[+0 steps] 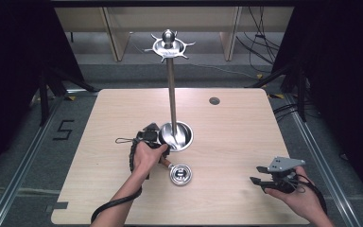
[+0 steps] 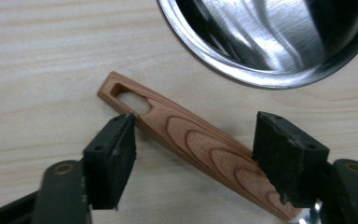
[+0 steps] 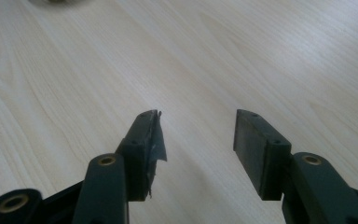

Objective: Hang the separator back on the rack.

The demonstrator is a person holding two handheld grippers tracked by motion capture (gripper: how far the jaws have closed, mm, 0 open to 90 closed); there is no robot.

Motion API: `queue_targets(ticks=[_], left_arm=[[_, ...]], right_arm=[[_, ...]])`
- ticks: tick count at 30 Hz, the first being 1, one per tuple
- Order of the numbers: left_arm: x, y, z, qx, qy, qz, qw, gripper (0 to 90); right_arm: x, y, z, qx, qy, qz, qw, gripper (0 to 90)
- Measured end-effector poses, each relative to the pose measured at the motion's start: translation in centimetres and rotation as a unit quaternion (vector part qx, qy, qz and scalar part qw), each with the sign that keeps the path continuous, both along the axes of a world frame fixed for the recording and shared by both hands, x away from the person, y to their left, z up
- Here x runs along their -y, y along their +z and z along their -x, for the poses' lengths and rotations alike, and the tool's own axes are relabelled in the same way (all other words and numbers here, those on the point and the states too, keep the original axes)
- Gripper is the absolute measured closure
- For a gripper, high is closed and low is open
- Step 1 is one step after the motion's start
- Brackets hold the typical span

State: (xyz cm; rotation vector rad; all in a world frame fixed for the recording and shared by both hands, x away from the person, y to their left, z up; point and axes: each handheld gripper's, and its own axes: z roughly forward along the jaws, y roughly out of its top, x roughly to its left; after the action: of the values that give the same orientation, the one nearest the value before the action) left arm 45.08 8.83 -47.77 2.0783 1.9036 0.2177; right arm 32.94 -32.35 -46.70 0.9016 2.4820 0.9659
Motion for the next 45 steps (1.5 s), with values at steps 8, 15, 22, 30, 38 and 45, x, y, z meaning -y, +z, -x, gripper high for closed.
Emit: queue_targets(ticks=[8, 15, 22, 30, 38, 45], left_arm=[[0.1, 0.0, -0.1, -0.011, -0.023, -0.021, 0.9995, 43.3], [-0.1, 0.0, 0.2, -0.013, -0.061, -0.043, 0.9971, 59.1], [-0.6, 0.1, 0.2, -0.028, -0.078, -0.053, 0.9952, 65.3], [-0.7, -0.4, -0.1, -0.034, -0.084, -0.039, 0.9951, 59.2], [-1.0, -0.3, -0.1, -0.035, -0.098, -0.031, 0.9941, 66.7], [-2.1, -0.3, 0.2, -0.024, -0.122, -0.02, 0.9921, 67.1]], right_arm=[[0.0, 0.1, 0.1, -0.019, -0.01, -0.003, 0.9998, 50.9], [0.0, 0.0, 0.2, -0.023, -0.012, -0.005, 0.9997, 50.9], [0.0, -0.1, 0.0, -0.011, -0.002, 0.0, 0.9999, 50.8], [0.0, -0.1, 0.0, -0.012, -0.002, -0.001, 0.9999, 50.5], [-0.2, -0.1, 0.1, -0.026, -0.004, -0.003, 0.9996, 50.3], [-0.2, -0.1, 0.1, -0.019, -0.003, -0.004, 0.9998, 50.2]])
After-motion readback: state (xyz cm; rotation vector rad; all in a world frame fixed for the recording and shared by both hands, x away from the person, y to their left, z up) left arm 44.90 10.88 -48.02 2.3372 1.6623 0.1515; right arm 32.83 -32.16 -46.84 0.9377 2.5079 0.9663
